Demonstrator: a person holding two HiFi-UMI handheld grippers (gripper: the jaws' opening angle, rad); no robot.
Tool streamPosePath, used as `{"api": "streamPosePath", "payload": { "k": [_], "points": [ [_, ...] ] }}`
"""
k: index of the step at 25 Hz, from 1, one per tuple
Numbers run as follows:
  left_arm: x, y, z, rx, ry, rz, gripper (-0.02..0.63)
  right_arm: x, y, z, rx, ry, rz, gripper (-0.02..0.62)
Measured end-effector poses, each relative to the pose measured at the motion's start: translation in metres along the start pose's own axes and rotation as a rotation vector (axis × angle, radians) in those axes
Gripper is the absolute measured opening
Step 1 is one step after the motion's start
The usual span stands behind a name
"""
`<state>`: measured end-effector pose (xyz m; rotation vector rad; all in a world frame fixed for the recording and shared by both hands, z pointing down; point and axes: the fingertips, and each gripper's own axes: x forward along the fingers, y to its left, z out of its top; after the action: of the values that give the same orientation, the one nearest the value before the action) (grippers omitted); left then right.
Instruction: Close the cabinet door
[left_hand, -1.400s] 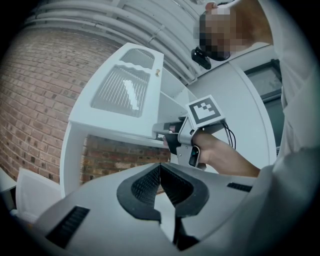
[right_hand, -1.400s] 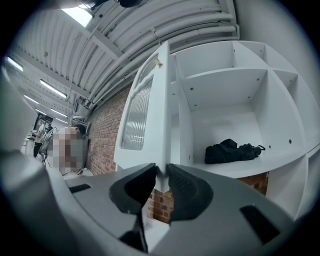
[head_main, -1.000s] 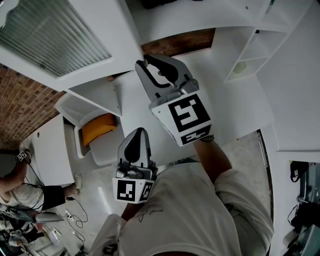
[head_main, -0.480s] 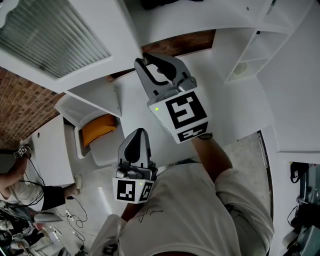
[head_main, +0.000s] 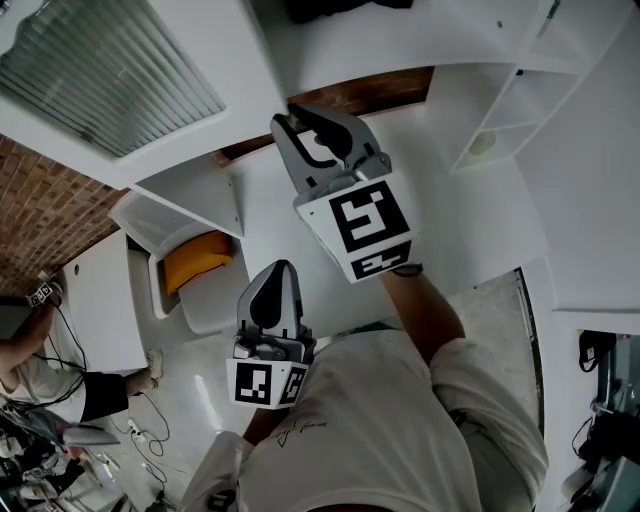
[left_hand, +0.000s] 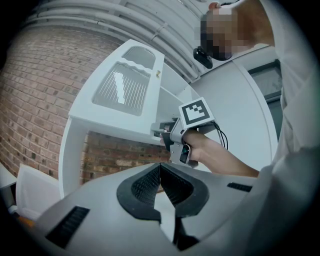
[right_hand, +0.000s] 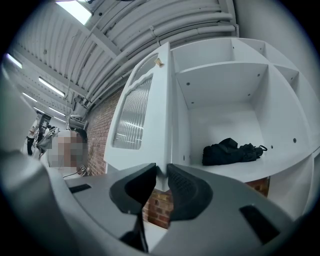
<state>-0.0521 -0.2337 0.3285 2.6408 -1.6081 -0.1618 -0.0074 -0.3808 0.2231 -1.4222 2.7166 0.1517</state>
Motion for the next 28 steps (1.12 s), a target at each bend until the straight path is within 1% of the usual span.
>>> {"api": "streamPosePath", "payload": {
  "k": [8, 17, 28],
  "points": [
    [0.000, 0.005, 0.000, 0.000, -0.002, 0.024, 0.017, 0.006, -0.006, -0.001, -0.004, -0.002, -0.005, 0.078],
    [0.003, 0.004, -0.004, 0.000, -0.002, 0.023, 0.017, 0.013, -0.010, -0.003, -0.024, 0.004, -0.011, 0.075],
    [0.004, 0.012, 0.002, -0.004, -0.020, 0.035, 0.017, 0.022, -0.012, -0.002, -0.026, 0.009, -0.024, 0.074]
  ]
}}
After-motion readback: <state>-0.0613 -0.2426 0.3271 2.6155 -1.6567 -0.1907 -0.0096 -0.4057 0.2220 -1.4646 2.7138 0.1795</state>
